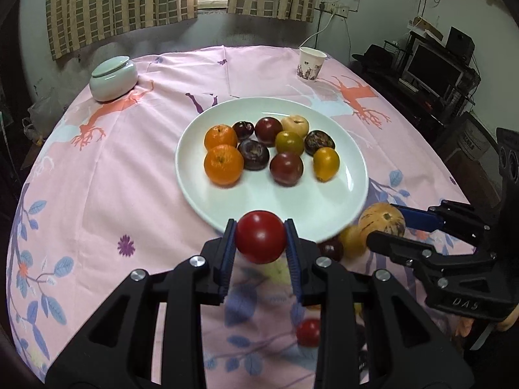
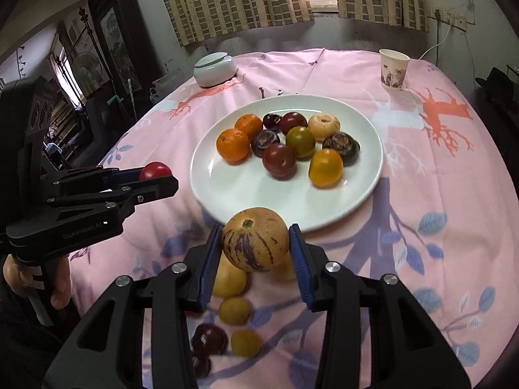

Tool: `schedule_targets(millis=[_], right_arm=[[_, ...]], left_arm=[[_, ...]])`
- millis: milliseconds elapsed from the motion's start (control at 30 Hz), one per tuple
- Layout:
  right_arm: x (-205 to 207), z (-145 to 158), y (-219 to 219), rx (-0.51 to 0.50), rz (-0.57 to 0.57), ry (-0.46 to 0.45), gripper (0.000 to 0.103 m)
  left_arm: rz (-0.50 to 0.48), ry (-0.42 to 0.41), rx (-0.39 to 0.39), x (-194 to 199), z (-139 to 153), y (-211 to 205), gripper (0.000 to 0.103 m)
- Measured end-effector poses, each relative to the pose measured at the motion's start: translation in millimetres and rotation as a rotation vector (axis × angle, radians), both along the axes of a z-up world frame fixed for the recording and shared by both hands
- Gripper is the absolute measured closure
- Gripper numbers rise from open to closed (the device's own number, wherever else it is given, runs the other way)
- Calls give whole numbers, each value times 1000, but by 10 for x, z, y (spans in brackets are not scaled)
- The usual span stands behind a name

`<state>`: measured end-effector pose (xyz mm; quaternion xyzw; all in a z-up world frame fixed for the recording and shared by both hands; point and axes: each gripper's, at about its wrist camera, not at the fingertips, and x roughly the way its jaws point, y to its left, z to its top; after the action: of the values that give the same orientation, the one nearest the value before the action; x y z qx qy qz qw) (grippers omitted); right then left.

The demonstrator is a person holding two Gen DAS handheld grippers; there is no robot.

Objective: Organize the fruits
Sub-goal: 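Lower the tomato and striped fruit onto the white plate and open both grippers, then grasp a red tomato with the left gripper while the right gripper grasps a small brown round fruit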

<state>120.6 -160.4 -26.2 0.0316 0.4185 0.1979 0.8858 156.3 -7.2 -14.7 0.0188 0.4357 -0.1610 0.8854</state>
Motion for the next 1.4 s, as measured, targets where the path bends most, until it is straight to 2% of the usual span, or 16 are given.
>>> schedule_targets(millis=[167, 533, 567, 600, 633, 667, 800, 900, 933, 967, 1000, 1100, 1200, 1300, 1333, 1400], right_arm=[[454, -172, 133, -81, -27, 6, 61], [811, -391, 136, -116, -26, 29, 60], [817, -387, 158, -121, -16, 26, 60], [818, -376, 174, -132, -16, 24, 57], [802, -347, 175, -139, -21, 17, 50], [770, -296, 164, -148, -36, -4, 35], [488, 59, 31, -167, -65, -120, 28], [154, 201, -170, -143, -66, -133, 26], [15, 200, -258, -128, -69, -118, 21], [-109, 171, -331, -111, -78, -103, 6], [-235, 135, -400, -87, -91, -90, 1], [-595, -60, -523, -24, -129, -33, 1], [-890, -238, -482, 46, -117, 15, 1], [-1049, -320, -350, 49, -95, 14, 1], [-1077, -328, -304, 35, -84, -4, 5], [-1082, -363, -233, -6, -71, -14, 43]], left_arm=[[20, 76, -24, 480, -167, -108, 73], [40, 125, -1, 826, -411, -182, 73], [50, 125, -1, 845, -414, -179, 68], [52, 128, -12, 852, -406, -169, 55], [57, 124, -22, 848, -377, -155, 46], [68, 101, -24, 823, -322, -136, 36], [81, 22, -40, 574, 12, -4, 29], [101, -40, -61, 170, 200, 167, 9], [106, -55, -54, 38, 207, 213, 8], [113, -65, -40, -98, 189, 244, 8], [120, -72, -27, -246, 142, 279, 8], [144, -65, -13, -592, -64, 343, 8], [147, -34, -17, -842, -279, 375, 8], [135, 2, -8, -976, -428, 355, 8], [129, 12, -3, -1007, -469, 349, 8], [125, 24, 13, -1040, -514, 333, 8]])
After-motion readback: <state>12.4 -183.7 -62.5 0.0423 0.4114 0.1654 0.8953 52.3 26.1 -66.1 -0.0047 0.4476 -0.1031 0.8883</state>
